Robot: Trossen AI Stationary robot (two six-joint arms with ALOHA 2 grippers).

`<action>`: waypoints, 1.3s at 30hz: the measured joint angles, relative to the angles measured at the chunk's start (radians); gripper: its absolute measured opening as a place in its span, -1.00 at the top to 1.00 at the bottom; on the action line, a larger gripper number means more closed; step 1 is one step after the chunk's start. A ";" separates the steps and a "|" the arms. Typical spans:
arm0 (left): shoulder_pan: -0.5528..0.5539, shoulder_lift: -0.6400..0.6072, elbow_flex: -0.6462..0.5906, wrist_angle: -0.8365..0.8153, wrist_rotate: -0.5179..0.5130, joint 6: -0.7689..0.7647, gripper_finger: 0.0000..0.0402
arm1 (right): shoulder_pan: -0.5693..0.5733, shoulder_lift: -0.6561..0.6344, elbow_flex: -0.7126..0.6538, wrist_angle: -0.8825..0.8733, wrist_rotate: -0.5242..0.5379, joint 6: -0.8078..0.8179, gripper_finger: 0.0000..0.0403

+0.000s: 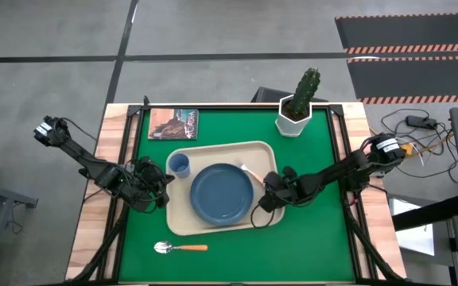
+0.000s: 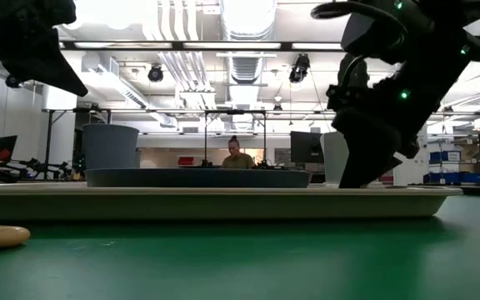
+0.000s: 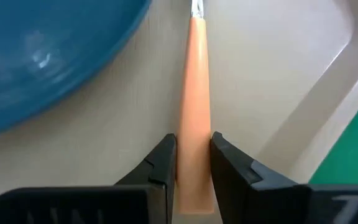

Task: Pick and place plate/cup/fork/spoon on tray
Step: Put the orange fork on the white serving tray on the left of the blue plate

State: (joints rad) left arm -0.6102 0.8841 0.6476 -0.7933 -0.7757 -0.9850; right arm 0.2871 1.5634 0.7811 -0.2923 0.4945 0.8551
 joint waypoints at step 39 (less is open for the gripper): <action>0.155 0.385 0.001 1.534 0.114 1.016 0.89 | 0.309 -0.095 0.066 0.680 0.862 -0.669 0.70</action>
State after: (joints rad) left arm -0.4549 1.2695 0.6483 0.7406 -0.6622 0.0311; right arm 0.5961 1.4689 0.8473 0.3874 1.3570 0.1858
